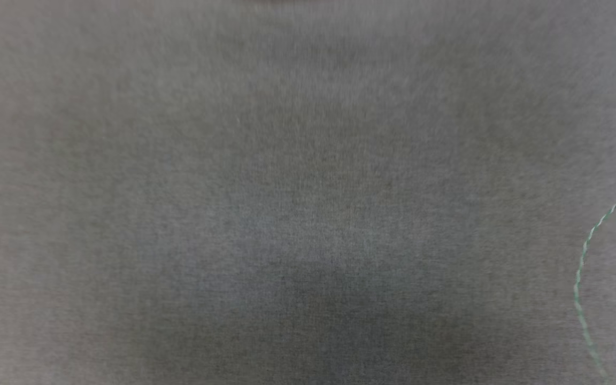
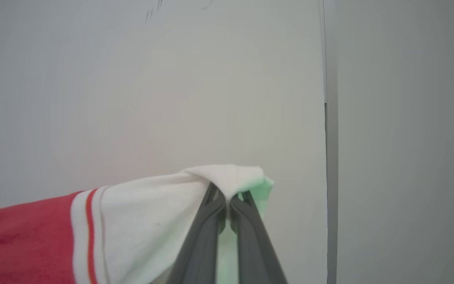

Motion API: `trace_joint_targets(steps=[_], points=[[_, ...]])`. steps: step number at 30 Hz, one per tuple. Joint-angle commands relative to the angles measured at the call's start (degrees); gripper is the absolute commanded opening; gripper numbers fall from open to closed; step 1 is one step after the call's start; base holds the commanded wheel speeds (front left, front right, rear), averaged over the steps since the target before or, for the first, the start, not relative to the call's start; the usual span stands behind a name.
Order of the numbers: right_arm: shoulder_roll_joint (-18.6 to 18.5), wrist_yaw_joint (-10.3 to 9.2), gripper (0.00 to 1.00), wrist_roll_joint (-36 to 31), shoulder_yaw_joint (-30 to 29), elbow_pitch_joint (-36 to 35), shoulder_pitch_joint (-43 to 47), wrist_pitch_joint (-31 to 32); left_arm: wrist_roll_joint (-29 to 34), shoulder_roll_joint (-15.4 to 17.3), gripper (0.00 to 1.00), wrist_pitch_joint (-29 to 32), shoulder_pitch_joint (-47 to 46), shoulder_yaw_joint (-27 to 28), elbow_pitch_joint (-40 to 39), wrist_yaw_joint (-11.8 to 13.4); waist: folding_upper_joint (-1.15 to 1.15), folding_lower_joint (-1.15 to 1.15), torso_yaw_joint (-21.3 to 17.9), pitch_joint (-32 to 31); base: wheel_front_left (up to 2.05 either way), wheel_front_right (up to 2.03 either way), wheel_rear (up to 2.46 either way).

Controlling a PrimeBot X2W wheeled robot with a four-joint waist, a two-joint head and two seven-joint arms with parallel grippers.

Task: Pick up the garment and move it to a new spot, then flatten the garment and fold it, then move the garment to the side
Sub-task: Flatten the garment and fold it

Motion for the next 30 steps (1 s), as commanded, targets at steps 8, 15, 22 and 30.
trace_joint_targets(steps=[8, 15, 22, 30], points=[[3.3, -0.06, 0.0, -10.3, -7.9, -8.8, -1.5, -3.3, 0.4, -3.3, 0.0, -11.3, -7.8, 1.6, 5.1, -0.3, 0.0, 0.0, 1.5, 16.1, 0.0, 0.0, 0.0], [5.9, -0.05, 0.0, -12.0, -11.3, -10.9, 1.0, -3.3, -1.5, -5.3, 0.0, -13.6, -5.2, 2.1, 9.9, -2.2, 0.0, 0.0, 2.9, 14.8, 0.0, 0.0, 0.0], [6.7, -0.05, 0.0, -8.2, -6.9, -0.5, 5.4, -2.9, -3.6, -6.2, 0.0, -10.2, 4.6, 1.1, 14.1, -4.3, 0.0, 0.0, 2.8, 6.8, 0.0, 0.0, 0.0], [6.7, -0.05, 0.0, 0.9, 1.2, 6.5, 13.7, 5.8, -7.8, -5.4, 0.0, -1.6, 18.3, 0.7, 15.4, -5.1, 0.0, 0.0, 3.0, -6.1, 0.0, 0.0, 0.0]])
